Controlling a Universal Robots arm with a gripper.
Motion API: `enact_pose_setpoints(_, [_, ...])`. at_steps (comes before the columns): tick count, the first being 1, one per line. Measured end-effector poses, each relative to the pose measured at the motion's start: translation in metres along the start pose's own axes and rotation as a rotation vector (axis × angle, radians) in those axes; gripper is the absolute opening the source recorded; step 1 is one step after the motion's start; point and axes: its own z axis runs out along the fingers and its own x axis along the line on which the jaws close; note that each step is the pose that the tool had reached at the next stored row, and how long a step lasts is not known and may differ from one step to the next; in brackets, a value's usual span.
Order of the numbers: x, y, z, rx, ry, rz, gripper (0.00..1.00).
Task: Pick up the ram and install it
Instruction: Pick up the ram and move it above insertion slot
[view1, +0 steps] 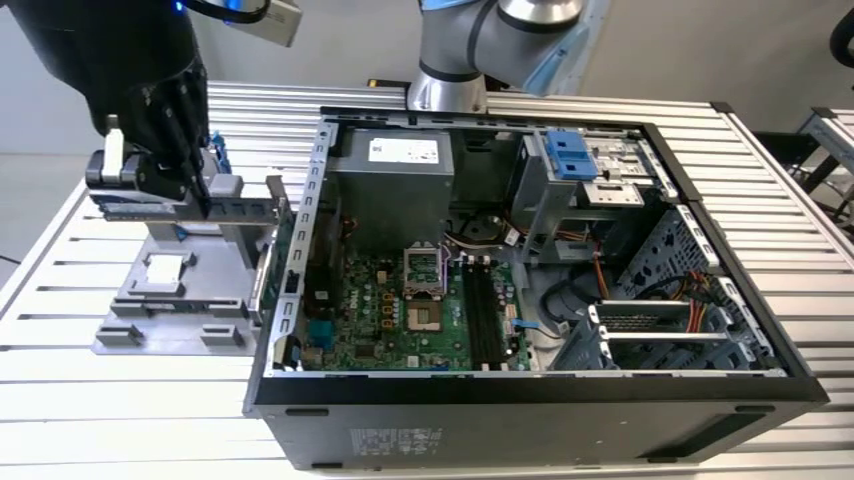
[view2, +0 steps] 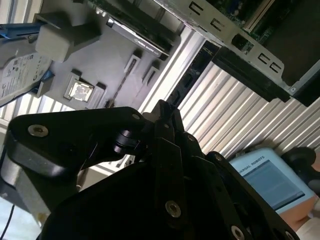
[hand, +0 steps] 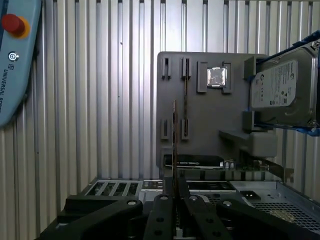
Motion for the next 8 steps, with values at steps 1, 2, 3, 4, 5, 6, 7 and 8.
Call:
enact_pose_setpoints(1, [0.0000, -0.0026, 0.0000, -0.0004, 0.0000, 0.000, 0.00])
enact_pose_setpoints(2, [0.0000, -0.0051, -0.0001, -0.0009, 0.0000, 0.000, 0.00])
enact_pose_setpoints(3, [-0.0001, -0.0077, -0.0002, -0.0014, 0.0001, 0.000, 0.00])
enact_pose_setpoints(4, [-0.0001, -0.0106, -0.0002, -0.0019, 0.0001, 0.000, 0.00])
enact_pose_setpoints(5, [-0.0001, -0.0132, -0.0002, -0.0024, 0.0001, 0.000, 0.00])
enact_pose_setpoints(6, [-0.0002, -0.0158, -0.0003, -0.0029, 0.0001, 0.000, 0.00])
enact_pose_setpoints(7, [-0.0002, -0.0185, -0.0003, -0.0034, 0.0002, 0.000, 0.00])
enact_pose_setpoints(8, [-0.0002, -0.0213, -0.0004, -0.0039, 0.0002, 0.000, 0.00])
